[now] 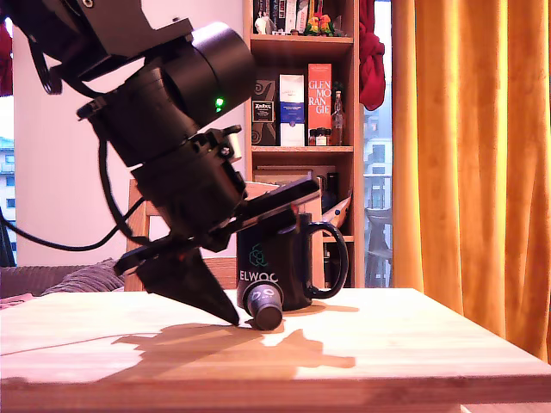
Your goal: Pick up the coffee capsules on the table and drop them inside the coffee cup
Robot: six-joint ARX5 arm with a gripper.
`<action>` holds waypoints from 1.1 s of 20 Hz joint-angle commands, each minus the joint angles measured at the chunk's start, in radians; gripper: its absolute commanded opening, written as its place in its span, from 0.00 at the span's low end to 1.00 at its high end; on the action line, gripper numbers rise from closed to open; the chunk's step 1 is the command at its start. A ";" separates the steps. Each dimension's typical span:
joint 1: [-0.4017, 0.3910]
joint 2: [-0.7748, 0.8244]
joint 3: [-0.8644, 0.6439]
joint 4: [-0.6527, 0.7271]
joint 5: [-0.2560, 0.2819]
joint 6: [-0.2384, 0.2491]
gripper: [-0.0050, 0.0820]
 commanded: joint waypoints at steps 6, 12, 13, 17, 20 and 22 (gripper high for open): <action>-0.002 0.022 0.001 0.005 -0.028 -0.002 0.57; -0.002 0.022 0.001 0.006 -0.035 0.014 0.29; -0.002 0.022 0.001 0.010 -0.035 0.014 0.26; -0.002 0.021 0.001 0.024 -0.031 0.041 0.23; -0.002 0.019 0.002 0.011 0.025 0.088 0.23; -0.003 0.013 0.003 -0.014 0.092 0.132 0.23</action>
